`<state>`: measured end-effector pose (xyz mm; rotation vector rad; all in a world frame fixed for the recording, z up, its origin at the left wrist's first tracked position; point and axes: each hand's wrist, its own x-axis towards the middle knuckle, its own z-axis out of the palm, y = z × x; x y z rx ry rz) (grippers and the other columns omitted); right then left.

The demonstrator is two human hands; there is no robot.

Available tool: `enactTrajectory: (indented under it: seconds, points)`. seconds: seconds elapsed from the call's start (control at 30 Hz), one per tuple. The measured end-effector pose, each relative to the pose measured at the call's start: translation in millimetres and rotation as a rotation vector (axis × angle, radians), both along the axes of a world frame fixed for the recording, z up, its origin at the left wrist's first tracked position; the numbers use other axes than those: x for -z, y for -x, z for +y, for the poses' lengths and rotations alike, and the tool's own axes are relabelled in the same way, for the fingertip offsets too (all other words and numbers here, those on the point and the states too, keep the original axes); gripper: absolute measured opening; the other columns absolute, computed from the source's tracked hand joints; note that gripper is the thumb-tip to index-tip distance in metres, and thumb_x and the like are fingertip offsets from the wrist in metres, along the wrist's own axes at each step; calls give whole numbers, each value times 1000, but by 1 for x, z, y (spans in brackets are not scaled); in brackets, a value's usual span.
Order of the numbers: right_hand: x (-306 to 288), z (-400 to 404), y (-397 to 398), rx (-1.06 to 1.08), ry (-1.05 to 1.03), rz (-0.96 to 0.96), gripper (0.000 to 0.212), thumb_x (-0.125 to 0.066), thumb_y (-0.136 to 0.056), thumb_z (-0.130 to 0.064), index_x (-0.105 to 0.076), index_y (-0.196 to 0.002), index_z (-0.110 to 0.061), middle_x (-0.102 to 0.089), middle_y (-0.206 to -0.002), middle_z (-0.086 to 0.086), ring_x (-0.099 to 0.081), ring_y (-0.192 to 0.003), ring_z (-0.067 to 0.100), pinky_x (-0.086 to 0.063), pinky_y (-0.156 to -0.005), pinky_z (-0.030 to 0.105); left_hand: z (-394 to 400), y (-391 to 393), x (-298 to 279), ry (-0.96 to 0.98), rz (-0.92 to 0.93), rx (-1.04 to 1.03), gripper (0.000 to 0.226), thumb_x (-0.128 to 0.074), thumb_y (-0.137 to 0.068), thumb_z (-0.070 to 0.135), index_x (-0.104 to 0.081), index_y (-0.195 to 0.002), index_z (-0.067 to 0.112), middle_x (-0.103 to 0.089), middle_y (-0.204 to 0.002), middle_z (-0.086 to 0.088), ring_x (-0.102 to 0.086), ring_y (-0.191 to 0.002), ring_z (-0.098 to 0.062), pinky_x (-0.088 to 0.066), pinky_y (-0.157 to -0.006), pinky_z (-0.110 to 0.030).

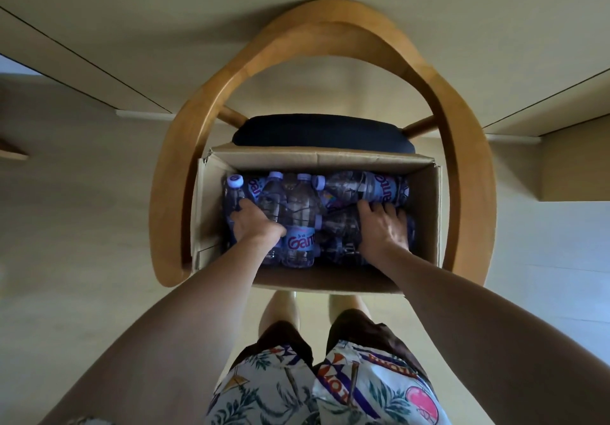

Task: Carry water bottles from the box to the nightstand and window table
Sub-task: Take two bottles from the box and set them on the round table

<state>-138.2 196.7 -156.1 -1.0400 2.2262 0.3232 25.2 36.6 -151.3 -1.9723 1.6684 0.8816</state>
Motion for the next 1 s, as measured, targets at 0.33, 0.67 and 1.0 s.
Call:
enactTrajectory:
  seconds: [0.33, 0.67, 1.0]
  points:
    - [-27, 3, 1, 386, -34, -298, 100, -87, -49, -35, -37, -135, -37, -48, -90, -5, -53, -96, 26, -48, -74, 34, -8, -11, -36, -90, 271, -381, 82, -99, -56, 24, -59, -124, 3, -68, -115, -18, -71, -95, -33, -58, -58, -31]
    - [-92, -29, -10, 1018, 357, -635, 51, -79, -45, -40, -67, -87, -14, -71, -83, 5, -67, -82, 23, -49, -68, 32, -25, 11, -92, -492, 570, -300, 28, -91, -62, -3, -71, -80, 6, -75, -70, -14, -74, -65, -28, -60, -64, -37]
    - [-190, 12, -40, 1638, 973, -942, 28, -63, -73, -11, -68, -97, 1, -73, -83, 21, -73, -70, 35, -62, -63, 41, -23, 59, -170, -874, 793, 78, 18, -64, -81, -4, -73, -95, 3, -68, -91, -16, -66, -74, -28, -57, -69, -36]
